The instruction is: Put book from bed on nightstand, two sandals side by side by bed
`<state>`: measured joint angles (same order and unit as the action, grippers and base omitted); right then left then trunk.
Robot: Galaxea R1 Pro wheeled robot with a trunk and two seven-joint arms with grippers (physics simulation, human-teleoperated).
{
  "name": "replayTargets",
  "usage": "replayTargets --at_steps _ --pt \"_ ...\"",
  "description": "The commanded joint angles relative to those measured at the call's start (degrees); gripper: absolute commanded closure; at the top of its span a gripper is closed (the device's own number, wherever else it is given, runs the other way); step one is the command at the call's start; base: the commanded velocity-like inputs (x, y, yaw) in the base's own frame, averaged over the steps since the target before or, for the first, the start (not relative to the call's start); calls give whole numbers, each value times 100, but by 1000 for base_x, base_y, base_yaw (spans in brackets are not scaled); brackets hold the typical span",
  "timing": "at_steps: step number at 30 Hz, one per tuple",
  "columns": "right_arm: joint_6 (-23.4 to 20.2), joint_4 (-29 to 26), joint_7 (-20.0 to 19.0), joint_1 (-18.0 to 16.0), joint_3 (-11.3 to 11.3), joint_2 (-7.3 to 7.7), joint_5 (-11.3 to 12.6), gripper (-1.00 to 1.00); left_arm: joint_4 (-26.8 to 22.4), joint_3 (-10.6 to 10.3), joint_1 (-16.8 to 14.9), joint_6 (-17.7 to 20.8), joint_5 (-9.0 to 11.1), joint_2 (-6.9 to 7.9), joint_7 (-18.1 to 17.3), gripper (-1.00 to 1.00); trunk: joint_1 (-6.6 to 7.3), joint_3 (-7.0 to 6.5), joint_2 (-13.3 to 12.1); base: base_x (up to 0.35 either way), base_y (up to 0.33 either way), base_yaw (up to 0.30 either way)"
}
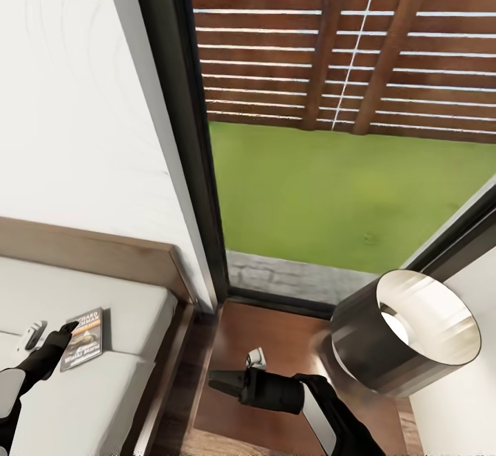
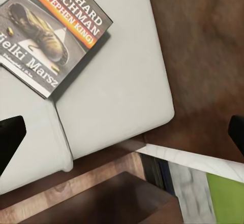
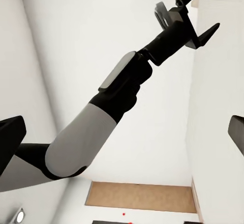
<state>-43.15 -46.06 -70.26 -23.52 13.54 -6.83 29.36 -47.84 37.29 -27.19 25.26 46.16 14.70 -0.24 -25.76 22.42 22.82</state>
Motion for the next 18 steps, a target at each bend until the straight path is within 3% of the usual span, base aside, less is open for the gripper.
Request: replayTargets --at_steps 1,18 --pt "-42 0 3 -4 8 3 35 -100 -4 18 -5 40 31 -2 -2 -100 -3 18 10 0 0 0" --pt "-36 5 9 -4 12 -2 35 -100 -6 17 -5 40 33 1 -2 -100 -3 170 10 0 0 0"
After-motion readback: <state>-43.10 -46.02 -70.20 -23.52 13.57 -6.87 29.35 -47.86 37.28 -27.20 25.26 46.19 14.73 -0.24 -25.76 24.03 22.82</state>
